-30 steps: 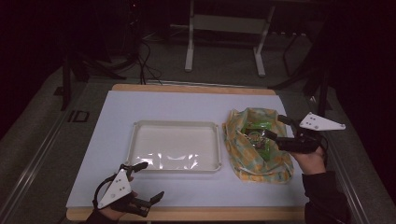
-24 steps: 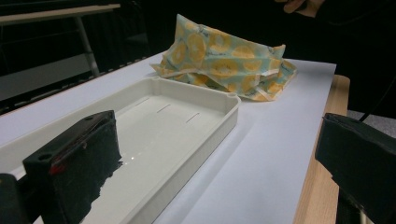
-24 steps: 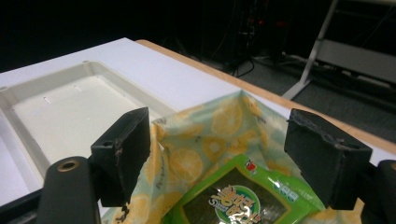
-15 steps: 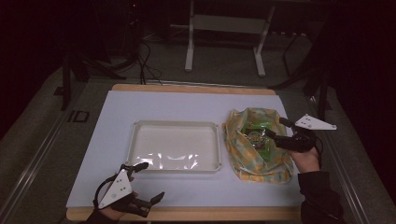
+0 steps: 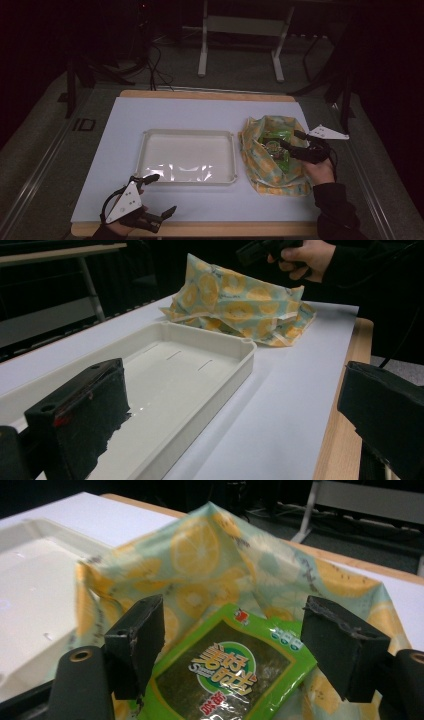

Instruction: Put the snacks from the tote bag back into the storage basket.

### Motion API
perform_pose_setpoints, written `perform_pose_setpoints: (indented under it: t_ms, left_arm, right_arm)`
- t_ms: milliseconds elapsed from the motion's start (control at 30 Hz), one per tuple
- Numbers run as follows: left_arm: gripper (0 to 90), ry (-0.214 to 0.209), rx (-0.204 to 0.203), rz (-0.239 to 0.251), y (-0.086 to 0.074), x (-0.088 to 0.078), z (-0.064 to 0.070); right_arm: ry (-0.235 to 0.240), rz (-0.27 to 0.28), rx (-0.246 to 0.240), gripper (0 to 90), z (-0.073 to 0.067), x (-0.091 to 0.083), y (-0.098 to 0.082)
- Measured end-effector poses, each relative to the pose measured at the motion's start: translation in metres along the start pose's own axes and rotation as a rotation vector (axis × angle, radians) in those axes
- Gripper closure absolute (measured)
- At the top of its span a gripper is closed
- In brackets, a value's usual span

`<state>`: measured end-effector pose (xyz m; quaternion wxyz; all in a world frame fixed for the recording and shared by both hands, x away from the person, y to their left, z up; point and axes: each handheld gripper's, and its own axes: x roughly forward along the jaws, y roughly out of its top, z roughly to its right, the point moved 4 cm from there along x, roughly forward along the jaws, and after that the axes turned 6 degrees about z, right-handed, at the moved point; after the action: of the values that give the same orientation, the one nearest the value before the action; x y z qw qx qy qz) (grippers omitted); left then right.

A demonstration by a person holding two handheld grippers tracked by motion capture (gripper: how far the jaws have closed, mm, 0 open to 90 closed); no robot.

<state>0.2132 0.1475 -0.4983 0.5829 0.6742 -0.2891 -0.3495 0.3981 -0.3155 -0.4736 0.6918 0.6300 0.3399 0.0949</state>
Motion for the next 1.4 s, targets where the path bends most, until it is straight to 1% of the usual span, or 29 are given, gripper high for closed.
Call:
perform_pose_setpoints:
  t_ms: [100,133,200,267,333,367,433,500,533,600,633,700,733,900,967,1133,1200,1300,1333,1400]
  left_arm:
    - [0.4,0.000,0.001,0.000,0.000,0.000,0.000]
    - [0.4,-0.001,0.001,-0.001,0.000,0.000,0.000]
    - [0.4,0.001,0.002,0.000,0.000,0.000,0.000]
    - [0.4,0.000,0.002,0.000,0.000,0.000,0.000]
    - [0.4,-0.001,0.001,0.000,0.000,0.000,0.000]
    - [0.4,0.000,0.002,0.000,0.000,0.000,0.000]
    - [0.4,0.000,0.002,0.000,0.000,0.000,0.000]
    - [0.4,0.003,0.003,-0.002,0.000,0.000,0.000]
    - [0.4,0.006,0.005,-0.003,0.000,0.000,0.000]
    - [0.4,0.012,0.005,-0.001,0.000,0.000,0.000]
    - [0.4,0.012,0.005,-0.002,0.000,0.000,0.000]
    - [0.4,0.012,0.005,-0.003,0.000,0.000,0.000]
    - [0.4,0.011,0.005,-0.002,0.000,0.000,0.000]
    - [0.4,0.010,0.005,-0.001,0.000,0.000,0.000]
    - [0.4,0.010,0.005,-0.002,0.000,0.000,0.000]
    - [0.4,0.008,0.002,-0.002,0.000,0.000,0.000]
    - [0.4,0.007,0.002,-0.003,0.000,0.000,0.000]
    - [0.4,0.006,0.001,-0.003,0.000,0.000,0.000]
    - [0.4,0.006,0.000,-0.003,0.000,0.000,0.000]
    - [0.4,0.004,0.001,-0.004,0.000,0.000,0.000]
  right_arm:
    - [-0.024,-0.020,0.014,27.1,0.003,0.005,-0.006]
    - [-0.023,-0.027,0.018,28.4,0.004,0.006,-0.008]
    - [-0.027,-0.031,0.030,34.7,0.006,0.007,-0.011]
    - [-0.033,-0.030,0.056,37.2,0.009,0.008,-0.015]
    - [-0.046,-0.037,0.072,40.1,0.012,0.009,-0.018]
    - [-0.045,-0.039,0.075,40.2,0.013,0.010,-0.020]
    - [-0.065,-0.056,0.072,41.0,0.014,0.011,-0.024]
    - [-0.076,-0.066,0.081,42.0,0.015,0.013,-0.027]
    - [-0.091,-0.074,0.084,42.2,0.015,0.014,-0.029]
    - [-0.094,-0.090,0.097,42.3,0.016,0.016,-0.032]
    - [-0.106,-0.103,0.093,42.3,0.017,0.017,-0.034]
    - [-0.103,-0.114,0.099,42.3,0.017,0.019,-0.037]
    - [-0.115,-0.123,0.096,42.3,0.018,0.021,-0.039]
    - [-0.116,-0.150,0.121,42.2,0.020,0.025,-0.046]
    - [-0.125,-0.166,0.117,42.3,0.020,0.028,-0.050]
    - [-0.107,-0.196,0.149,42.2,0.021,0.031,-0.056]
    - [-0.103,-0.215,0.145,42.2,0.021,0.033,-0.059]
    - [-0.093,-0.232,0.153,42.6,0.021,0.036,-0.062]
    - [-0.090,-0.239,0.148,43.3,0.021,0.037,-0.063]
    - [-0.082,-0.262,0.148,44.1,0.020,0.039,-0.065]
